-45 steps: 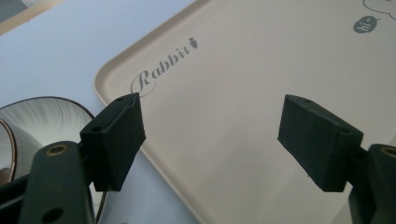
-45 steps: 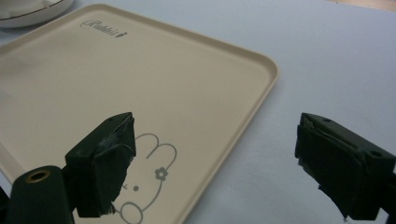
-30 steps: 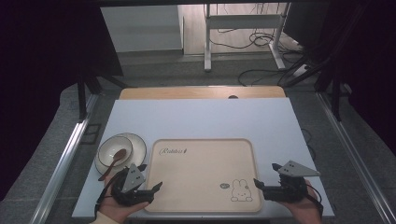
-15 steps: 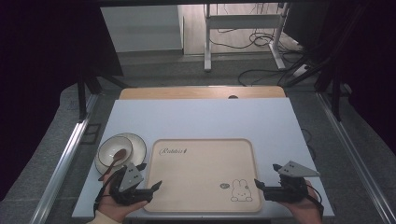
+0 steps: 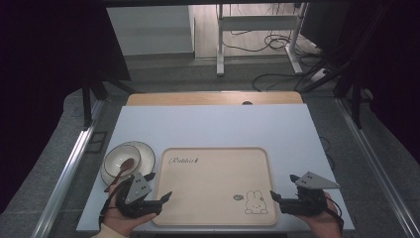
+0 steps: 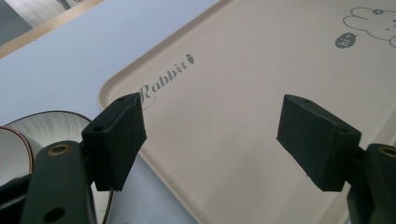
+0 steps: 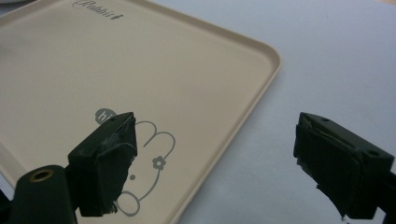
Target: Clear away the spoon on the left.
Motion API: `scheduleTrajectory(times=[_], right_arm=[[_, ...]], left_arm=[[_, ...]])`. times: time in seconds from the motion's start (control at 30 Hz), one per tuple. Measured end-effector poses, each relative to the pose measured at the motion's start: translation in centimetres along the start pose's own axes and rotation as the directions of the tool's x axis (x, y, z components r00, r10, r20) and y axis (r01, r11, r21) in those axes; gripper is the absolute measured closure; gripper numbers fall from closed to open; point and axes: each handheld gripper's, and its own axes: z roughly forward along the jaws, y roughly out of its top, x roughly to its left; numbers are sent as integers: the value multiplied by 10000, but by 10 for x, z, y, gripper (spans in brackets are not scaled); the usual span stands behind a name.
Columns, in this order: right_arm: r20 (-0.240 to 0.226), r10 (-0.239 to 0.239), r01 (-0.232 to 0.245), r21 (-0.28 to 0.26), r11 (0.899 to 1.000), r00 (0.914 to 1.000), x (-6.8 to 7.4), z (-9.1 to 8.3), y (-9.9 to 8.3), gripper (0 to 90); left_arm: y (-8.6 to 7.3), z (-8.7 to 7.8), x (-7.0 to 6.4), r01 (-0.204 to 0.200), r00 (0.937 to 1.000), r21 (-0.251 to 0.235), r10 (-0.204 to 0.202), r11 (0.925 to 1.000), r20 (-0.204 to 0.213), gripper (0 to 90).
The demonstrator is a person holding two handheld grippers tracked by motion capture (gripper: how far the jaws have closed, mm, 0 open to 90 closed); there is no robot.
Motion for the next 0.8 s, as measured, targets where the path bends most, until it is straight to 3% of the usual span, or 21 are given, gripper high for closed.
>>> scheduleTrajectory(times=[0.8], right_arm=[[49, 30, -30, -28, 10000, 10000, -1, -1, 0, 139]], left_arm=[[14, -28, 5, -7, 9979, -514, -27, 9987, -651, 229]])
